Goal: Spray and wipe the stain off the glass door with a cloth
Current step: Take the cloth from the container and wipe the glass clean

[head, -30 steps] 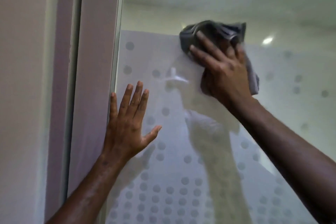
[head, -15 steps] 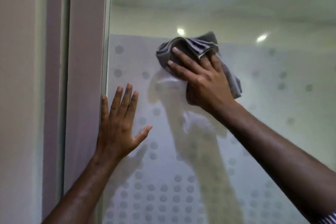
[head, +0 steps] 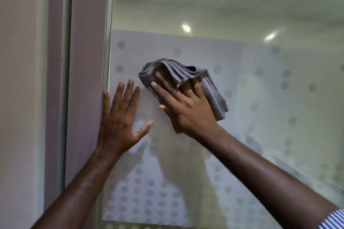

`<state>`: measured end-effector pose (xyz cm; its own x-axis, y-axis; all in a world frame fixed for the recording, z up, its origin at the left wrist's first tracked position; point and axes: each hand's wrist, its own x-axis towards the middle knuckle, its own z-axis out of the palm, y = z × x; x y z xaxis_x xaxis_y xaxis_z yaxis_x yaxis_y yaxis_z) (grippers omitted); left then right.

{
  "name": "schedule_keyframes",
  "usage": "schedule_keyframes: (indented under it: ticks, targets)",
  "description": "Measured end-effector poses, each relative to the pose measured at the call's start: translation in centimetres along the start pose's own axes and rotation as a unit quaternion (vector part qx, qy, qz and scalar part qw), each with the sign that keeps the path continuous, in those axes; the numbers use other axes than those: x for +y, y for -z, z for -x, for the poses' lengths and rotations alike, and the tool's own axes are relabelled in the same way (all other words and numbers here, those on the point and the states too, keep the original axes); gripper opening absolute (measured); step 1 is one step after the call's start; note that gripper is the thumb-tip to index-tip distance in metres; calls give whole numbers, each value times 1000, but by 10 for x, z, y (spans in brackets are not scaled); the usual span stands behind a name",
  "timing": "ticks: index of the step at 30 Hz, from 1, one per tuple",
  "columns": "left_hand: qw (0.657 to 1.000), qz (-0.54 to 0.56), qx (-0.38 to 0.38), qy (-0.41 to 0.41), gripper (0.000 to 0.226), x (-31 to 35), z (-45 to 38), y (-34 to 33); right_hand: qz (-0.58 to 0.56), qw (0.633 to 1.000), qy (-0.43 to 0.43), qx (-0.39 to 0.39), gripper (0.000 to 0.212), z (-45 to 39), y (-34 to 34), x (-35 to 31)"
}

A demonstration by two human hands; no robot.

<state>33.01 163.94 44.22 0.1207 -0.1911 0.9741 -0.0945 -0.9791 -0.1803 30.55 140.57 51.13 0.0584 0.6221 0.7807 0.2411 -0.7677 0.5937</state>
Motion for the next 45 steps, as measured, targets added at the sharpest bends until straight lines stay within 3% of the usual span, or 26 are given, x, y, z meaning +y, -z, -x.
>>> schedule_keyframes:
  ticks: [10, 13, 18, 21, 23, 27, 35, 40, 42, 45]
  targets:
    - [1000, 4, -1, 1, 92, 0, 1, 1, 3, 998, -44, 51, 49, 5, -5, 2]
    - [1000, 8, 4, -4, 92, -1, 1, 0, 38, 997, -56, 47, 68, 9, -1, 21]
    - [1000, 14, 2, -1, 93, -2, 3, -1, 36, 965, -255, 45, 63, 12, 25, 111]
    - [1000, 16, 0, 1, 93, -1, 2, -2, 13, 922, -376, 87, 55, 23, 40, 166]
    - [1000, 18, 2, 3, 93, 0, 3, -1, -16, 906, -407, 120, 54, 26, 41, 174]
    - [1000, 15, 3, 0, 93, 0, 2, 0, -34, 933, -333, 130, 49, 21, 29, 136]
    - [1000, 12, 2, 1, 92, 0, 2, 0, -65, 994, -81, 46, 49, 70, -15, -41]
    - [1000, 11, -13, -5, 97, -2, 2, 2, -39, 999, 18, 5, 66, 107, -23, -48]
    - [1000, 12, -9, -3, 96, -2, 2, 2, -19, 1000, 19, 2, 79, 110, -17, -34]
    - [1000, 18, -3, 1, 93, -2, 3, 1, -14, 996, -73, 50, 77, 101, -3, 2]
